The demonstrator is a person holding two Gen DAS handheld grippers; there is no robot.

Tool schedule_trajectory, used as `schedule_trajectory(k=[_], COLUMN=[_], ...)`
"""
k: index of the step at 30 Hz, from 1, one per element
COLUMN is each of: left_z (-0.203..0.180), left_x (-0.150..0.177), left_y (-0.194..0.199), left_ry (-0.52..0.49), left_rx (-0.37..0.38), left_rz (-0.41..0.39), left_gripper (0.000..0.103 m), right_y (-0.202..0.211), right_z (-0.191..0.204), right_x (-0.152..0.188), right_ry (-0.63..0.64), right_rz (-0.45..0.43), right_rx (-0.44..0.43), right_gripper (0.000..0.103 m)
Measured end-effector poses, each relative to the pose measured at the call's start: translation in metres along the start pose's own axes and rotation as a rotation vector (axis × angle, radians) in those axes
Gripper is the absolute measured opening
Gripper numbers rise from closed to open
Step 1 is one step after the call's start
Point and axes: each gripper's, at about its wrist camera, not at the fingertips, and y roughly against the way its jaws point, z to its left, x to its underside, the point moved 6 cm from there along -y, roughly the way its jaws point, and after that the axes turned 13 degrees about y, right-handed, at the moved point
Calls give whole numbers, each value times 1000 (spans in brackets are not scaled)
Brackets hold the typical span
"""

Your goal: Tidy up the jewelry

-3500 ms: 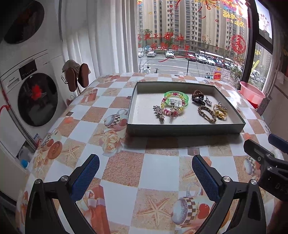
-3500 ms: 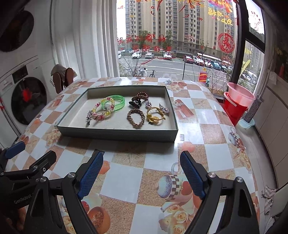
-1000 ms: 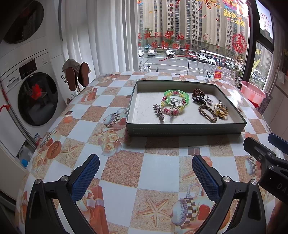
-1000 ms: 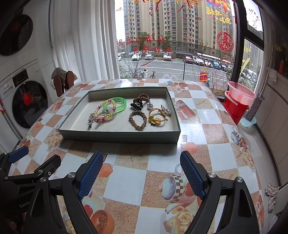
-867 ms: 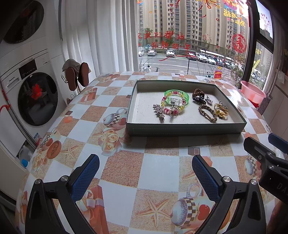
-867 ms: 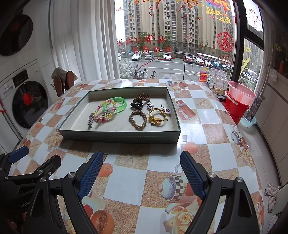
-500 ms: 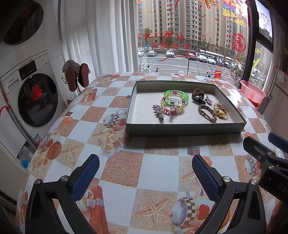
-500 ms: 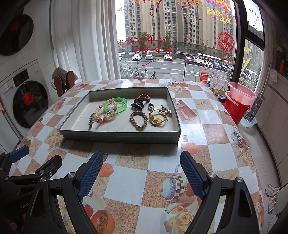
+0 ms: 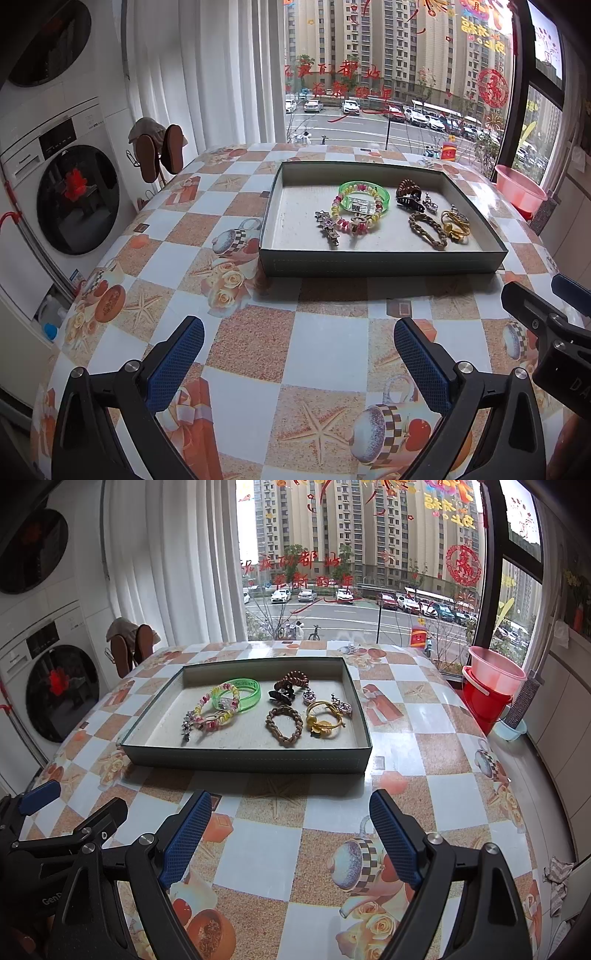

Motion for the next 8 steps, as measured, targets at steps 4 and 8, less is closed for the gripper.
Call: schedule_trajectory(k=[4,8], left_z=[0,-1], left_x=[1,1], left_y=[0,-1], left_ry=[-12,-16], left_rx=[-1,-1], left_rz=[-2,0], left_gripper=[103,103], right_y=[0,0], right_z=[1,1], right_x=[0,0], right_ry=[0,0], right_rz=[0,1], right_rx=[0,-1], right_gripper=[89,89])
